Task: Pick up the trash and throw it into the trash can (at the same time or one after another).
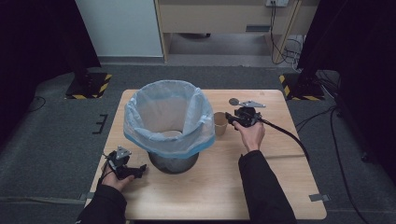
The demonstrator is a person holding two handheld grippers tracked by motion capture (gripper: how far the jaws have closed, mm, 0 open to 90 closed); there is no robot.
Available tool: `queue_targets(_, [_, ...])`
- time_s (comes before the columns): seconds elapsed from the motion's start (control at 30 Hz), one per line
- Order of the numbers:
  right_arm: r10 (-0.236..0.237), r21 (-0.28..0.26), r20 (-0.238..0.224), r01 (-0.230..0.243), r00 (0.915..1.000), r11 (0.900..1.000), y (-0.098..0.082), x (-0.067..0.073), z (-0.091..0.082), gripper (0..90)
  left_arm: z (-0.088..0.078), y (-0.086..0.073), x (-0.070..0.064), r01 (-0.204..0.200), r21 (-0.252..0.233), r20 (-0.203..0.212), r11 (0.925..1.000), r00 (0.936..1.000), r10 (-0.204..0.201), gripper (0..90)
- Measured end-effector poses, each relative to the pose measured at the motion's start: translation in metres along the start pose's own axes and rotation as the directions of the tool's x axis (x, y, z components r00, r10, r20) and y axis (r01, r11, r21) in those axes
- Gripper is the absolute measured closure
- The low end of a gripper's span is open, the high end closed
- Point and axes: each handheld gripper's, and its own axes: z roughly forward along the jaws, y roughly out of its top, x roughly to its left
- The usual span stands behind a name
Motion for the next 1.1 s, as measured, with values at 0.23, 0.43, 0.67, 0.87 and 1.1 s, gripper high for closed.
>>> queue_targets(0.23, [0.011, 0.05, 0.009, -0.012, 0.9999, 0.999, -0.005, 0.003, 0.012, 57.3, 0.0, 0.0, 0.0, 0.0, 0.0, 0.0, 1.0, 1.0, 0.0, 0.0])
queue_targets(0.43, [0.014, 0.072, 0.011, -0.014, 0.9998, 0.997, -0.008, 0.004, 0.015, 65.3, 0.0, 0.0, 0.0, -0.001, 0.0, 0.001, 1.0, 1.0, 0.001, 0.0])
queue_targets(0.67, [0.023, 0.092, 0.019, -0.024, 0.9996, 0.995, -0.01, 0.007, 0.014, 81.0, 0.0, 0.0, 0.0, -0.001, 0.0, 0.002, 1.0, 1.0, 0.001, 0.0])
queue_targets(0.87, [0.028, 0.078, 0.01, -0.029, 0.9996, 0.997, -0.008, 0.007, 0.005, 84.6, 0.0, 0.0, 0.0, -0.001, -0.001, 0.001, 1.0, 1.0, 0.001, 0.0])
queue_targets(1.1, [0.032, 0.014, -0.019, -0.031, 0.9993, 0.999, 0.004, -0.001, -0.021, 84.8, 0.0, 0.0, 0.0, -0.001, 0.0, 0.001, 1.0, 1.0, 0.001, 0.0])
